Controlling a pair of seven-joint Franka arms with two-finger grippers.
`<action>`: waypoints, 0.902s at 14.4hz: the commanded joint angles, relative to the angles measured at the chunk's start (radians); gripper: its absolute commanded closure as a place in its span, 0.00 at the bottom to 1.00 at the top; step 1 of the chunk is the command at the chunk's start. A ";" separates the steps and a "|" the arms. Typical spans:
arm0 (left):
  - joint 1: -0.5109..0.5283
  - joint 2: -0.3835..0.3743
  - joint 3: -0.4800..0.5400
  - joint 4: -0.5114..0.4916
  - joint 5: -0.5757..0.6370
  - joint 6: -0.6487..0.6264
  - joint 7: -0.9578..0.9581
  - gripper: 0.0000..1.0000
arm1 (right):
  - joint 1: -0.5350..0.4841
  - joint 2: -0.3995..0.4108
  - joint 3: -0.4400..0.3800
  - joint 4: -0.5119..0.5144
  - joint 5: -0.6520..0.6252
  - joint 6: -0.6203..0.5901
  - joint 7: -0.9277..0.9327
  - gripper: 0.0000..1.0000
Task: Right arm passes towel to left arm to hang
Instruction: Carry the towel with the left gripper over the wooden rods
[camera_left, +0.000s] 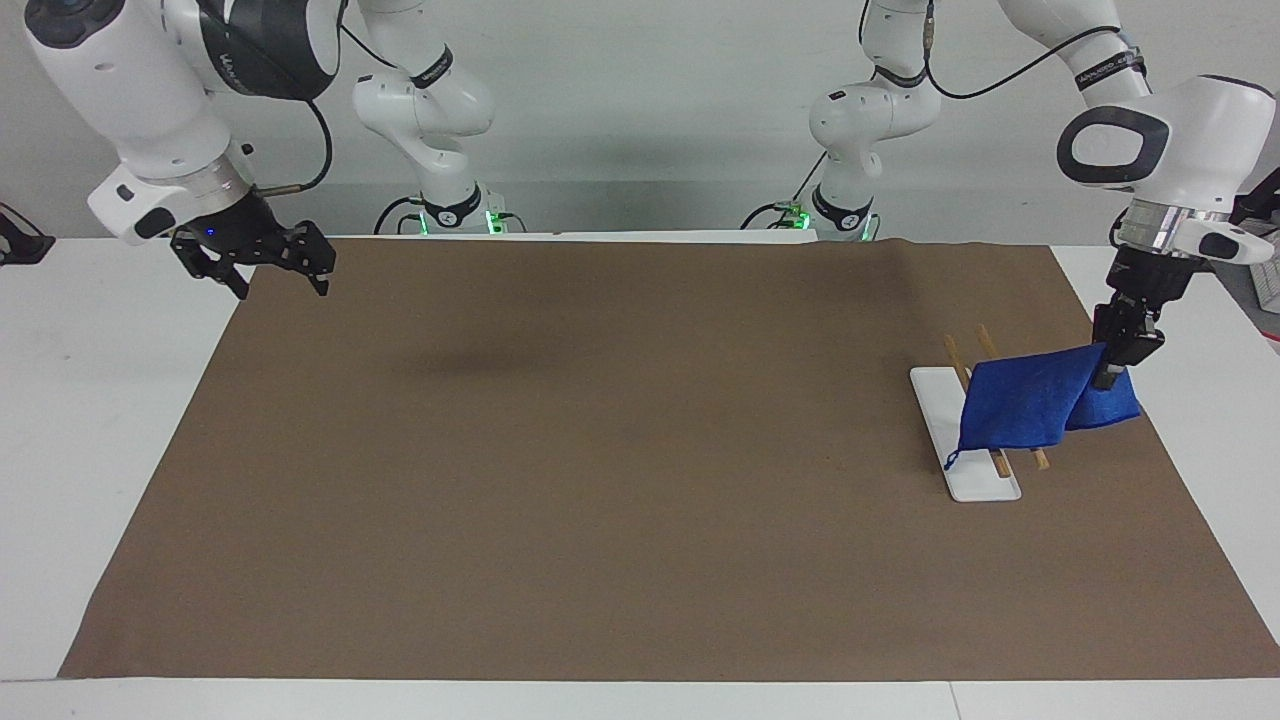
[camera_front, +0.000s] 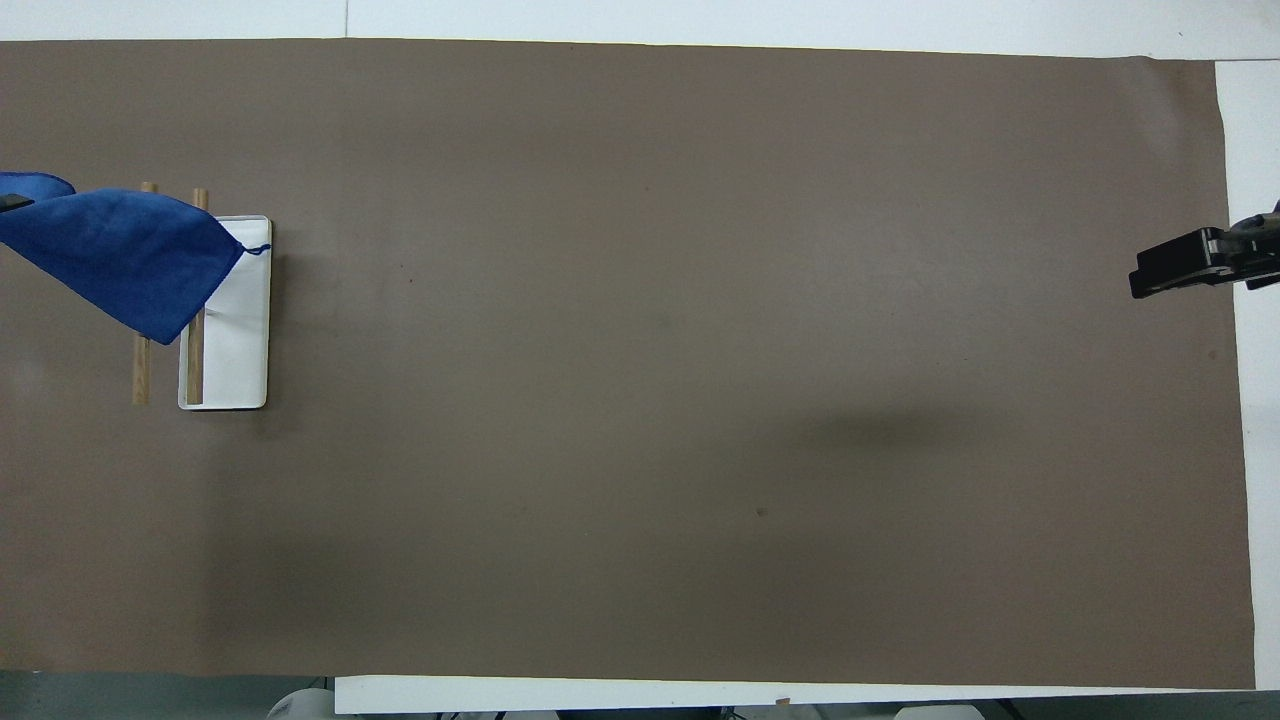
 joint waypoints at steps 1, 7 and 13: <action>0.000 -0.006 -0.006 -0.033 0.014 0.001 -0.135 0.98 | -0.006 -0.004 0.006 -0.006 -0.014 -0.011 0.020 0.00; -0.002 -0.075 -0.008 -0.150 0.014 -0.011 -0.185 0.96 | -0.003 -0.005 0.006 0.000 -0.014 -0.006 0.020 0.00; 0.044 -0.087 -0.006 -0.159 0.022 -0.080 -0.174 0.01 | 0.006 -0.033 0.002 -0.006 -0.002 -0.009 0.018 0.00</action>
